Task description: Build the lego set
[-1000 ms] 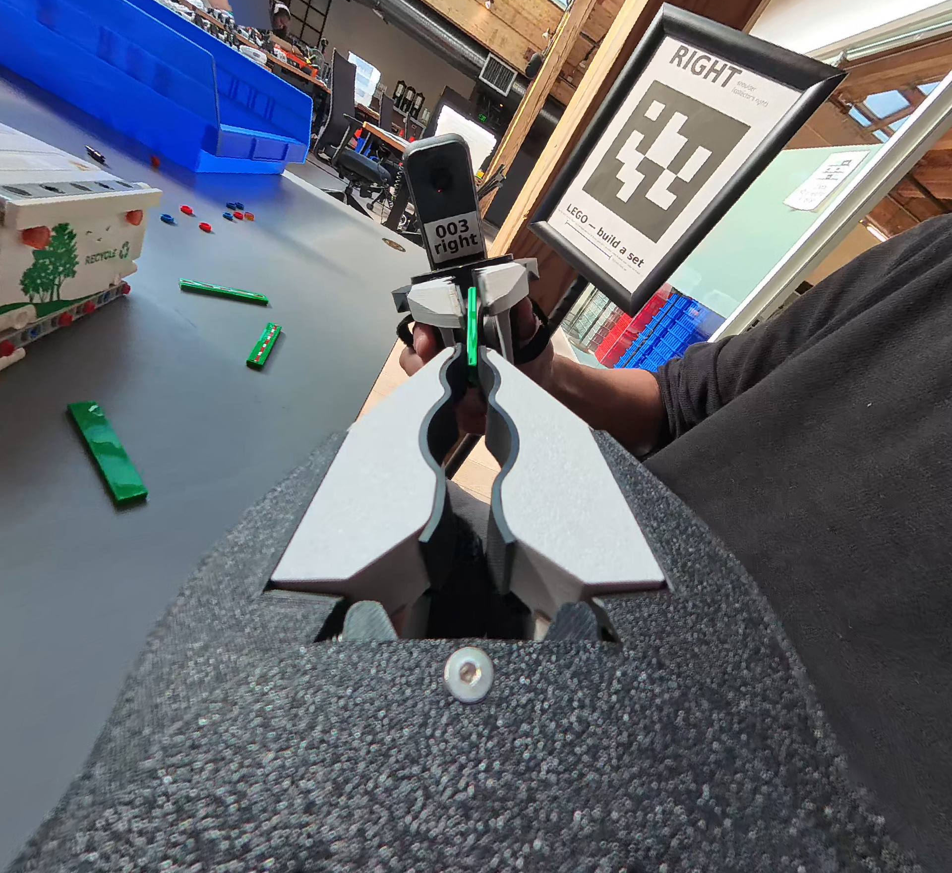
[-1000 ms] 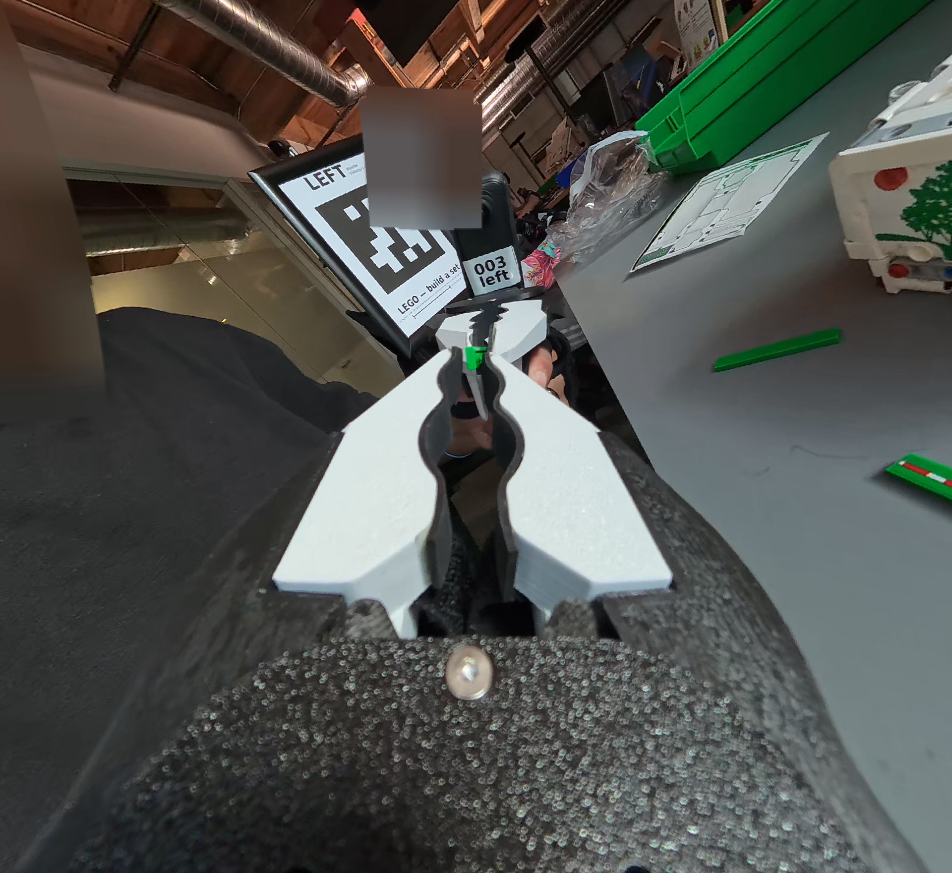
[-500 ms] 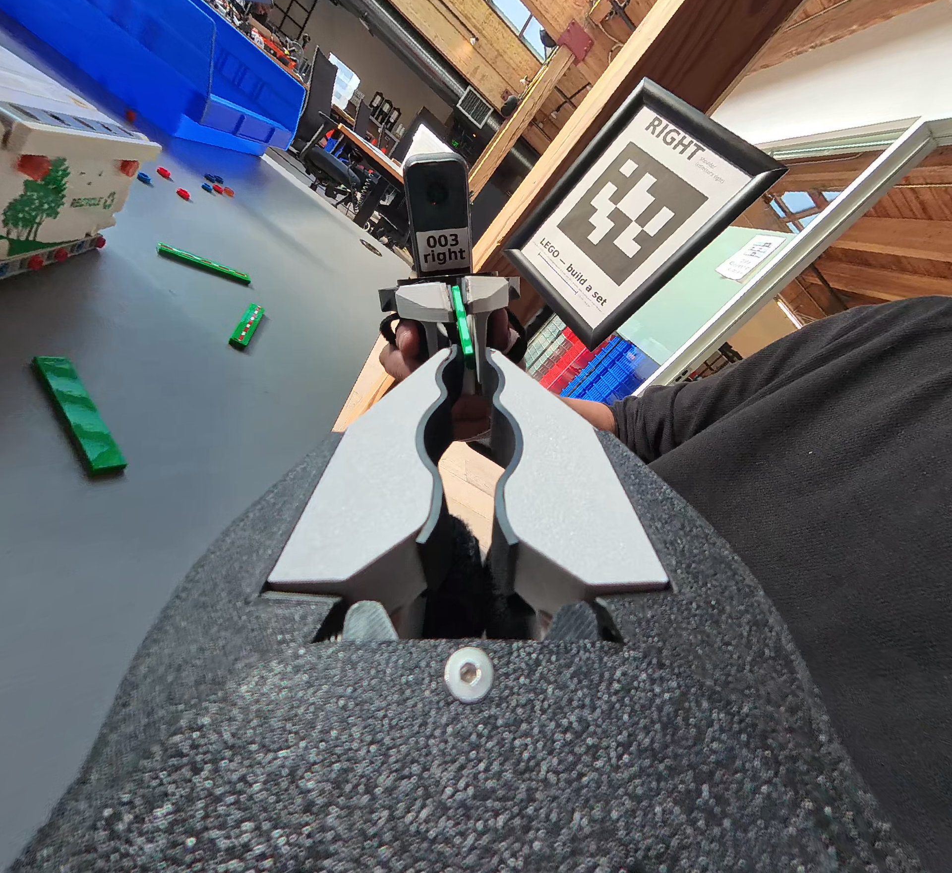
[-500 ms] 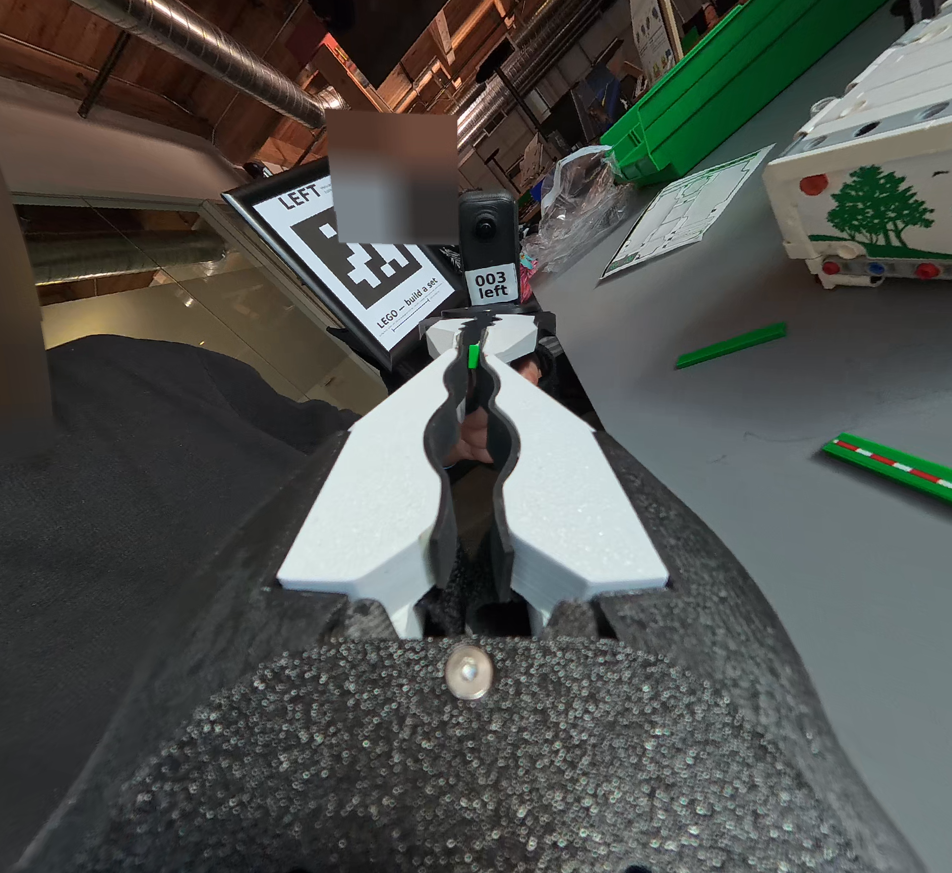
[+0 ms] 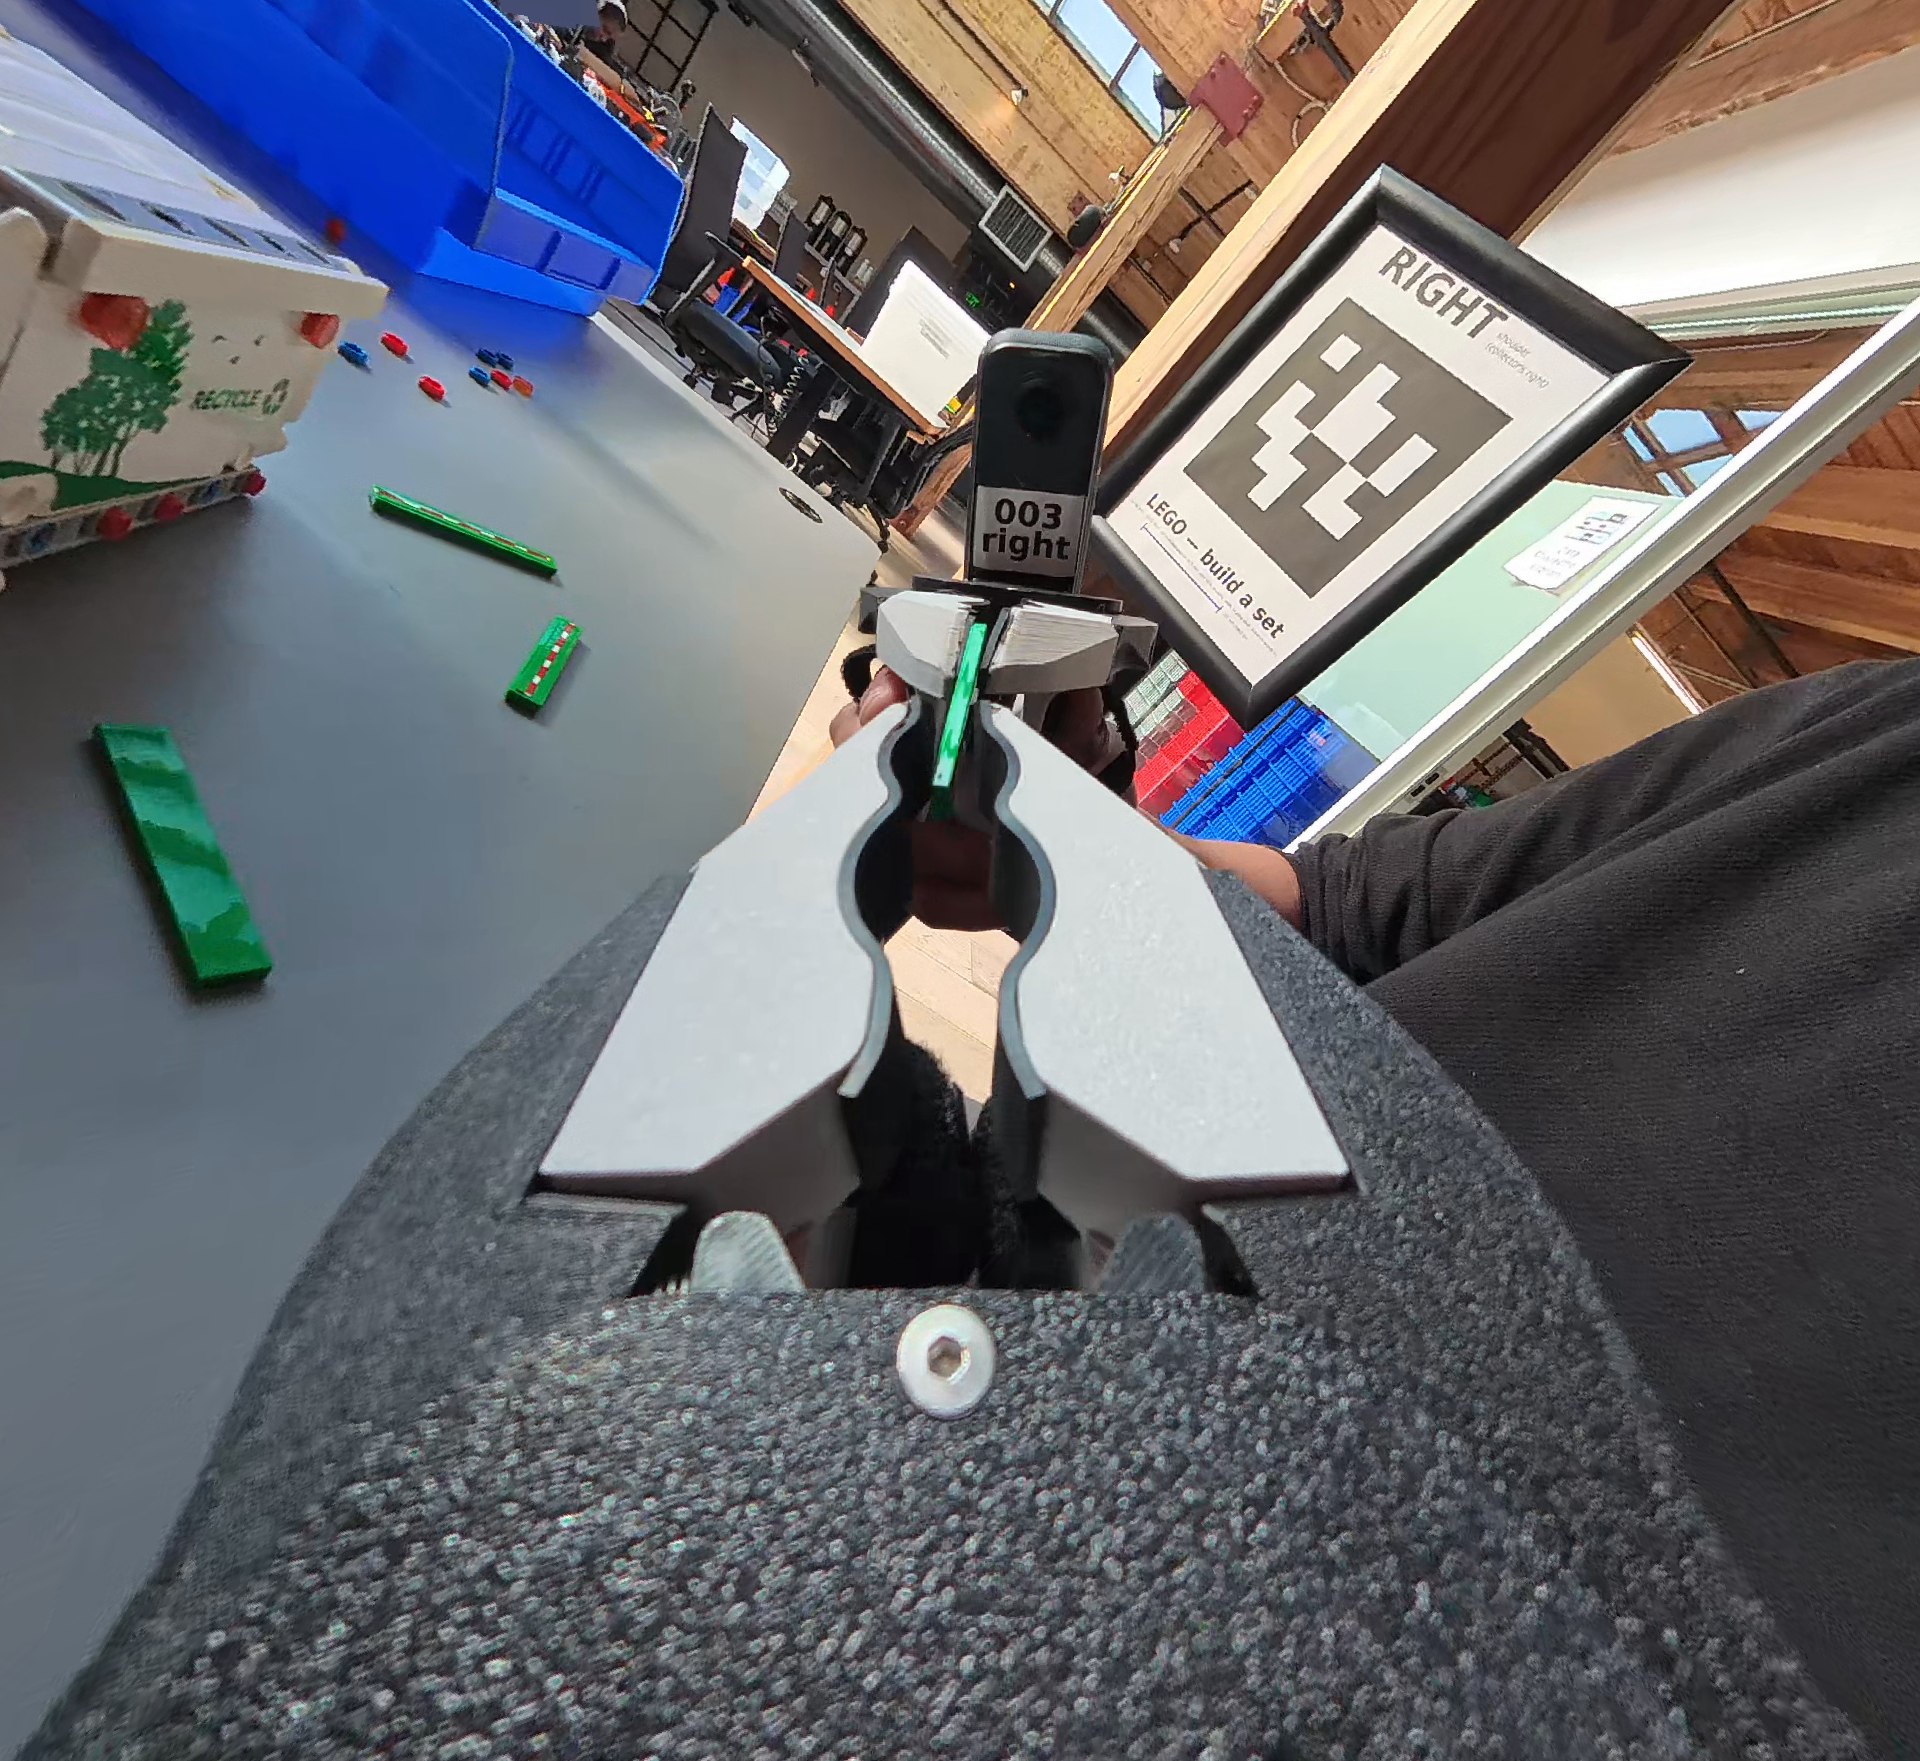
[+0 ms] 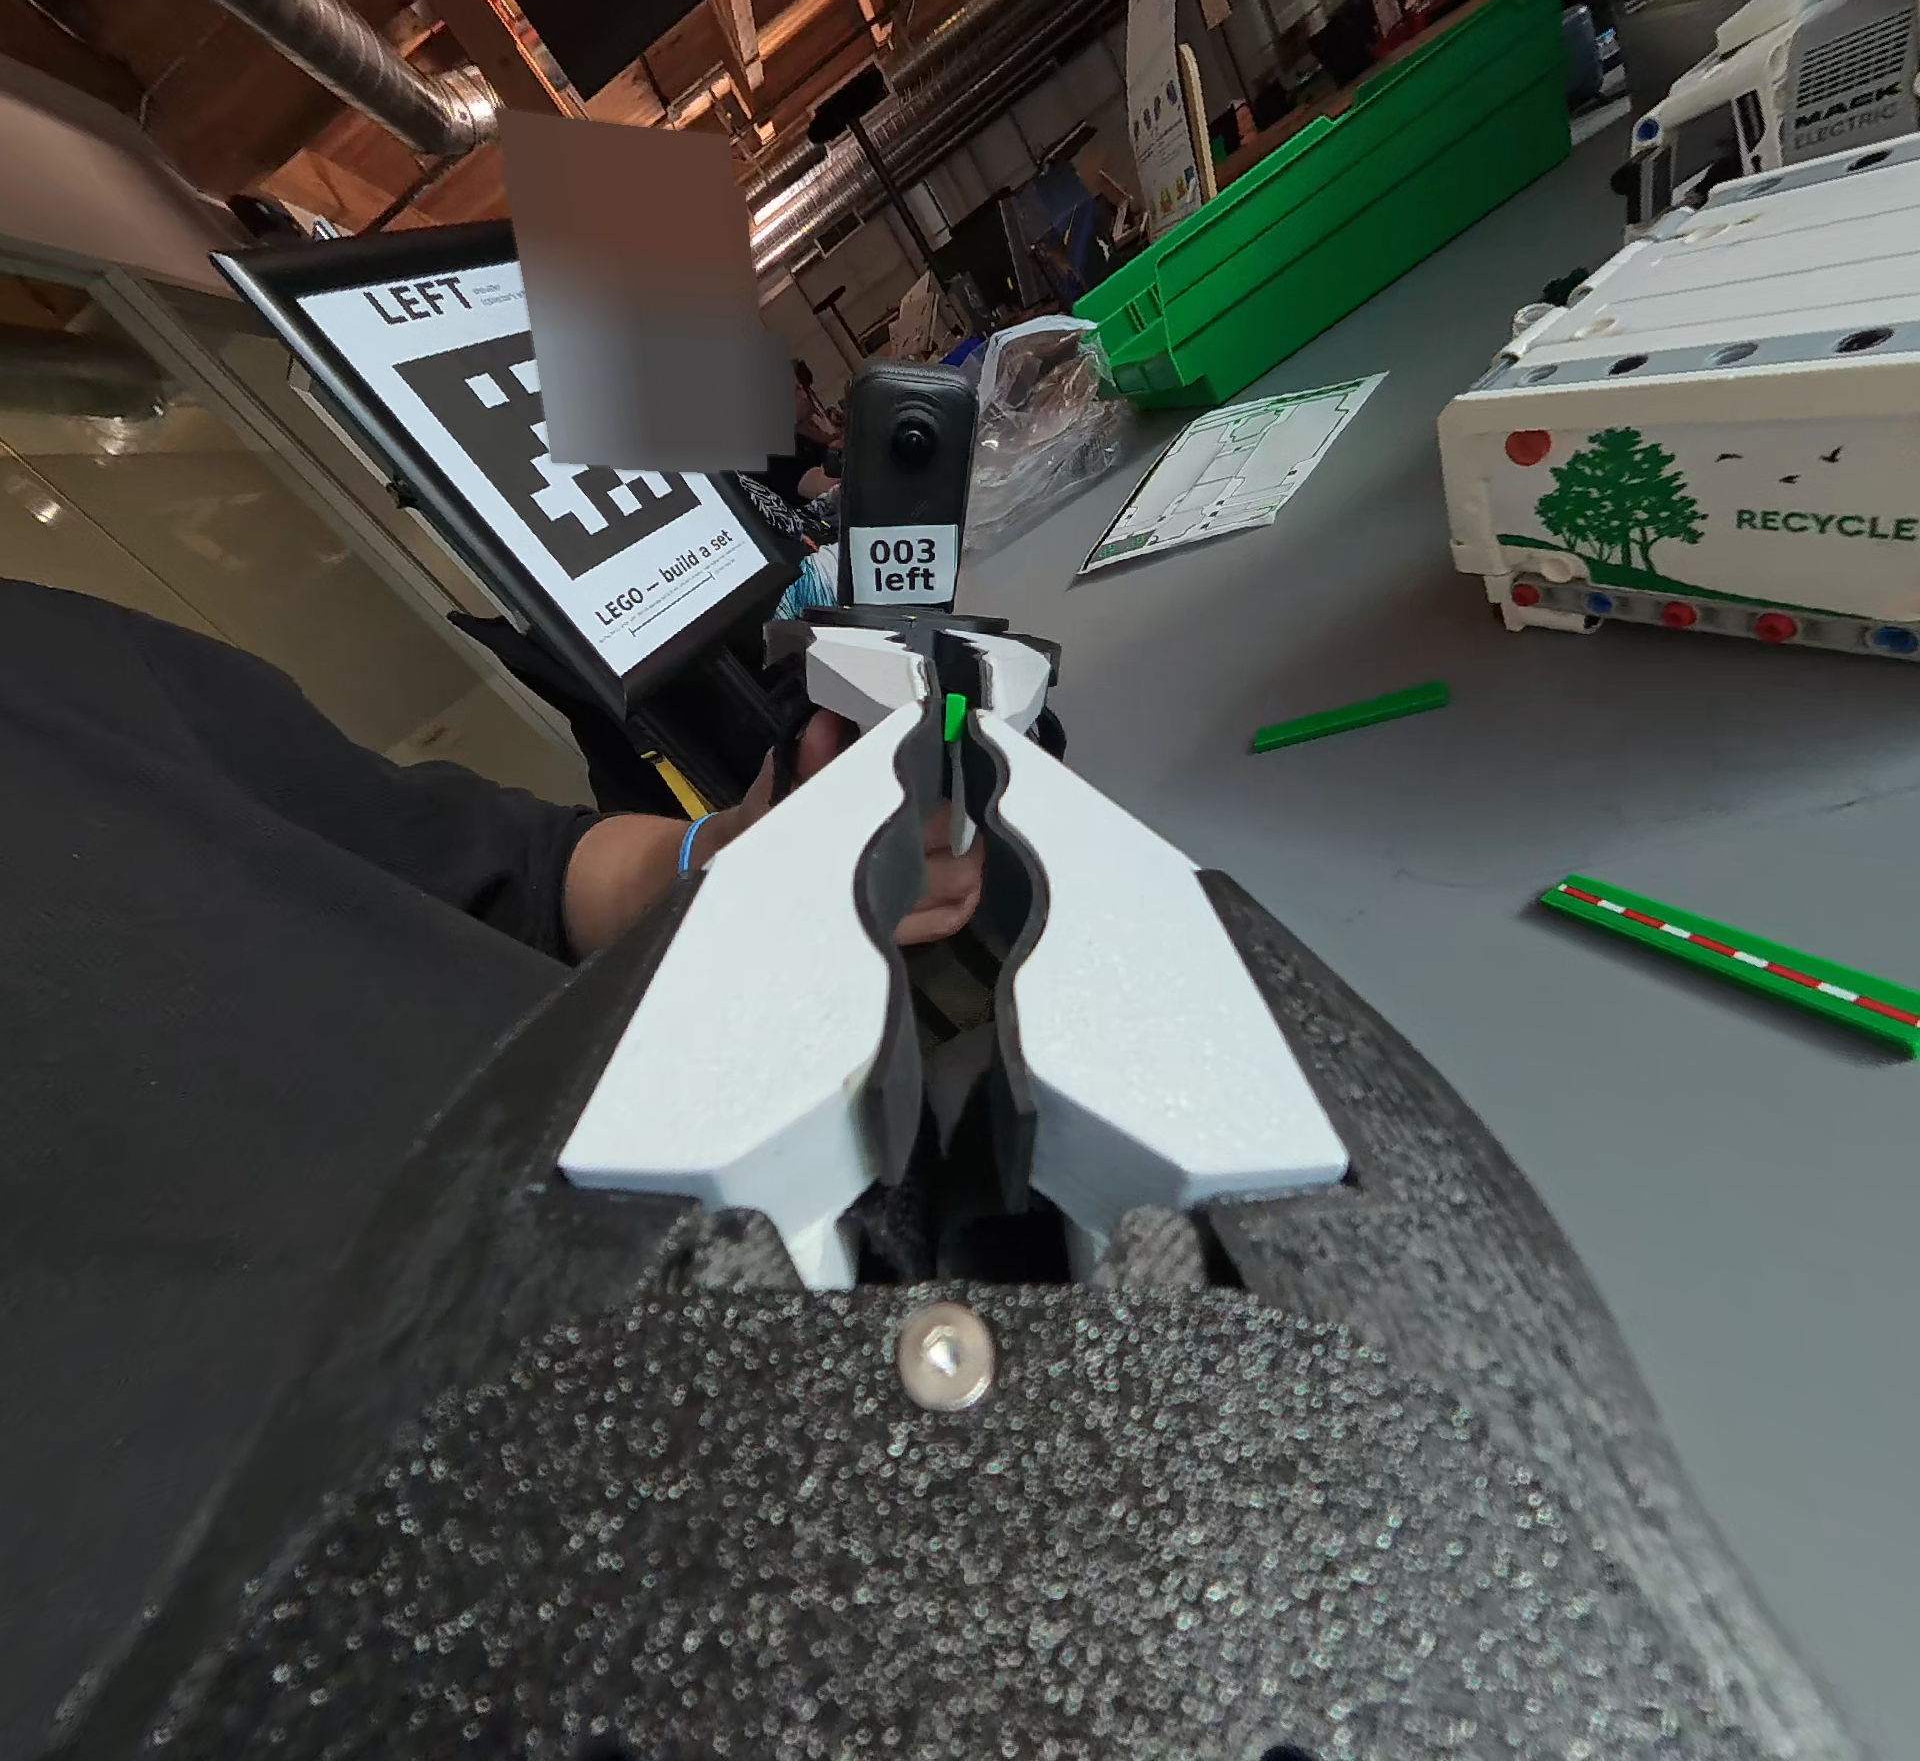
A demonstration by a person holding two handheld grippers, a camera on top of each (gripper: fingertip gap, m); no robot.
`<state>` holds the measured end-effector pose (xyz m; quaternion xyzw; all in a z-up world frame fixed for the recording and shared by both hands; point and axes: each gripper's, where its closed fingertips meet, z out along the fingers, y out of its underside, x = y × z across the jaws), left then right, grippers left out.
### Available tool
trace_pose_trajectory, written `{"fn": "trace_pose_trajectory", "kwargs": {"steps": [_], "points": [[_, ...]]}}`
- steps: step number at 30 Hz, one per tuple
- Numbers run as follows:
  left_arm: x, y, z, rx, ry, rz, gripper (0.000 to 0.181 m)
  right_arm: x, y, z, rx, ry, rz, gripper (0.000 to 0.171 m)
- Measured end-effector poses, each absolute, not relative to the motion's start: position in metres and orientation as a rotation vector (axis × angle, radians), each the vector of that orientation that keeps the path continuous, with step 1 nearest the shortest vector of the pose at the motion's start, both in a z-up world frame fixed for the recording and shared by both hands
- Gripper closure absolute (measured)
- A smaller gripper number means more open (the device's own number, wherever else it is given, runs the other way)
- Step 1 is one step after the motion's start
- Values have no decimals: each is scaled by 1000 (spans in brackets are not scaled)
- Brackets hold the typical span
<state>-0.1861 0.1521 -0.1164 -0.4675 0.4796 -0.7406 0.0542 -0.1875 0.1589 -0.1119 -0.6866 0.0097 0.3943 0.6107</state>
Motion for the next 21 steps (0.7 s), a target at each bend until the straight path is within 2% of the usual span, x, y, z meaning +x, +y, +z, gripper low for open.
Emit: {"fn": "trace_pose_trajectory", "kwargs": {"steps": [11, 14, 17, 21], "points": [[-194, 154, -112, -1363, 1514, -2204, 180, -189, 158, -109, -1532, 84, 1057, 170], [-197, 162, -117, -1349, 1560, -2140, 177, -172, 158, -109, -1541, 141, 1050, 169], [-190, 176, -134, -1268, 1687, -1726, 144, -156, 159, -118, -1572, 245, 1112, 170], [-187, 184, -138, -972, 1767, -1124, 145, -167, 160, -131, -1638, 280, 1217, 169]]}}
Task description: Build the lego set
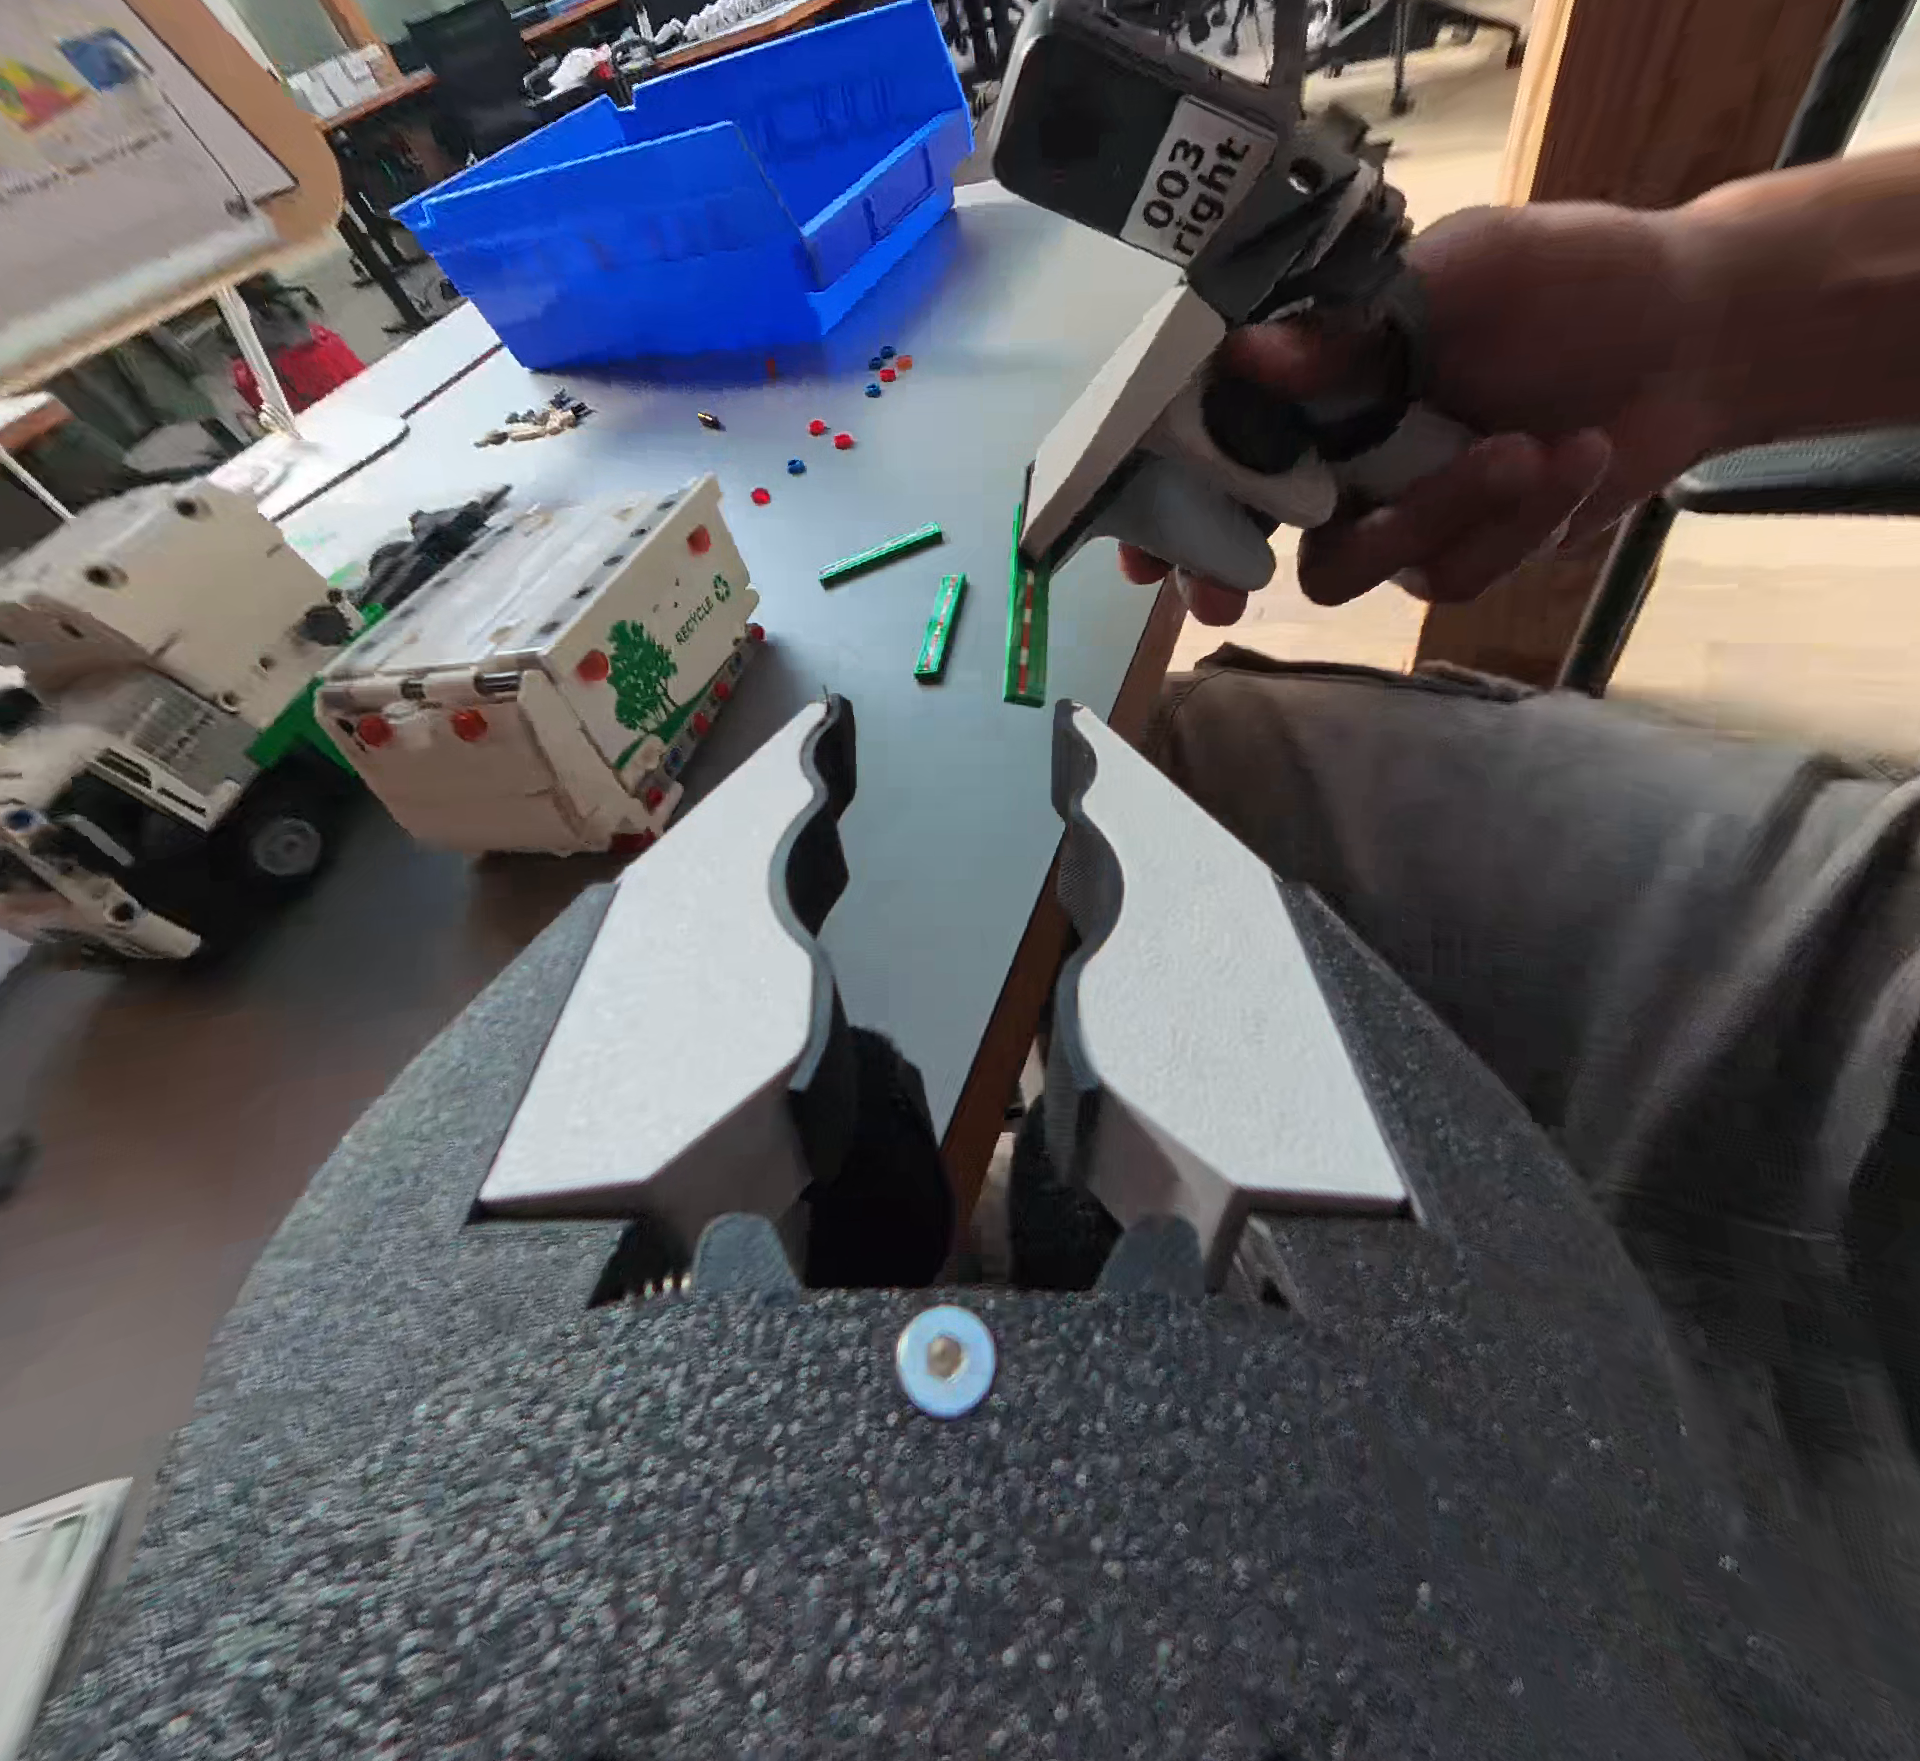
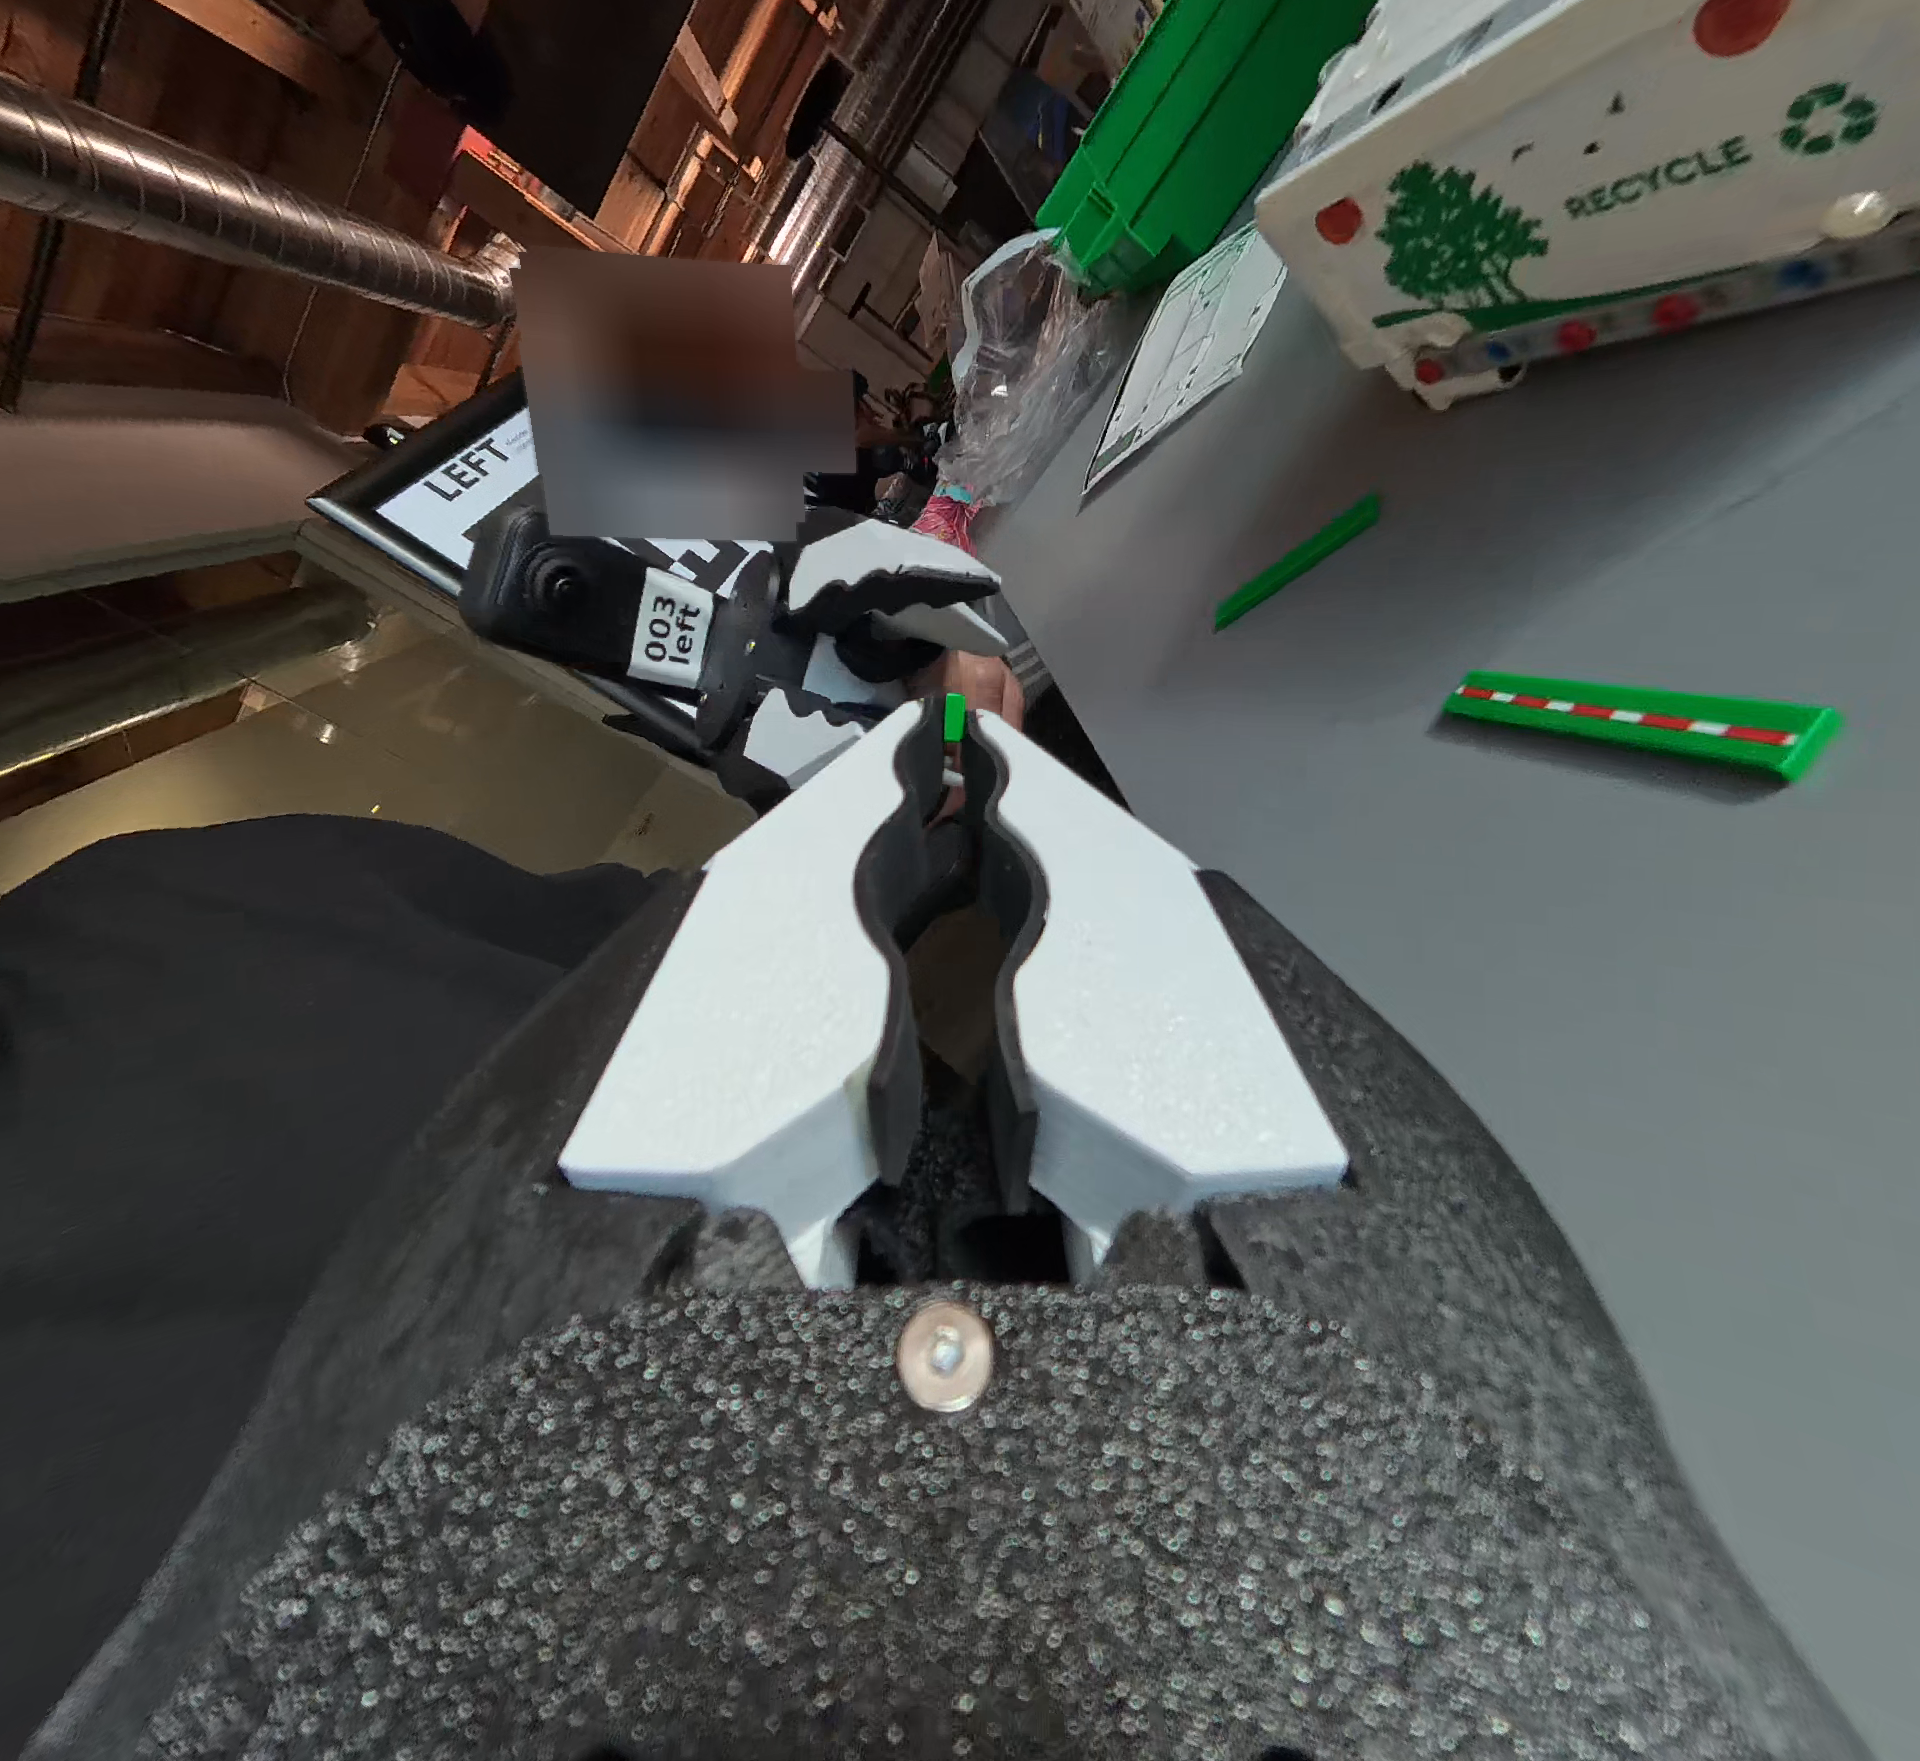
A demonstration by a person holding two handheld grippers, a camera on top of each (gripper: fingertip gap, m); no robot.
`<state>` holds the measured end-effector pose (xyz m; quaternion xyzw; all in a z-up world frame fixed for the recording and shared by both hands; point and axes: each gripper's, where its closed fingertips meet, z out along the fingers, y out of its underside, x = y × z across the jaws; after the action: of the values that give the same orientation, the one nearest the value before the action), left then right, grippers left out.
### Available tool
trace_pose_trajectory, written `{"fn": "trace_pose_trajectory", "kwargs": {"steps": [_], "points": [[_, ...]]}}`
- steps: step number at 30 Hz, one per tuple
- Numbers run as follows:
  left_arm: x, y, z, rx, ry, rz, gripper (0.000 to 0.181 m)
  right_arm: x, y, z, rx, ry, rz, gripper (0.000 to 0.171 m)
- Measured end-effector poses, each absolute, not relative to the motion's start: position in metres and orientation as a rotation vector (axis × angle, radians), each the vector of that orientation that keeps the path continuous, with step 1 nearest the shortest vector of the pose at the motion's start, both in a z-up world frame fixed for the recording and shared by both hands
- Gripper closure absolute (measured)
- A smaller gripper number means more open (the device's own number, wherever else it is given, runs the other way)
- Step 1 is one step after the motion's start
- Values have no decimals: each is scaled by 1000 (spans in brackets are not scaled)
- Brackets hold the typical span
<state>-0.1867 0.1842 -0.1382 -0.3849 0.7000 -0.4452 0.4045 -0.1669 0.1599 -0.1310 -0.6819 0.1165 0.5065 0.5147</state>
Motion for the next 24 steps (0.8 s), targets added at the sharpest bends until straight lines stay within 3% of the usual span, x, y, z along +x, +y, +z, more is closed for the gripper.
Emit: {"fn": "trace_pose_trajectory", "kwargs": {"steps": [7, 9, 12, 18, 24], "points": [[-192, 165, -148, -900, 1852, -1048, 175, -186, 163, -134, -1664, 258, 1250, 169], [-191, 166, -147, -914, 1842, -1049, 175, -184, 164, -133, -1665, 256, 1219, 169], [-180, 176, -157, -1071, 1850, -1049, 175, -159, 163, -129, -1689, 248, 1056, 147], [-152, 196, -179, -1547, 1860, -1110, 174, -82, 148, -118, -1841, 185, 484, 148], [-131, 200, -189, -1632, 1994, -988, 174, -56, 148, -133, -1913, 184, 439, 147]]}}
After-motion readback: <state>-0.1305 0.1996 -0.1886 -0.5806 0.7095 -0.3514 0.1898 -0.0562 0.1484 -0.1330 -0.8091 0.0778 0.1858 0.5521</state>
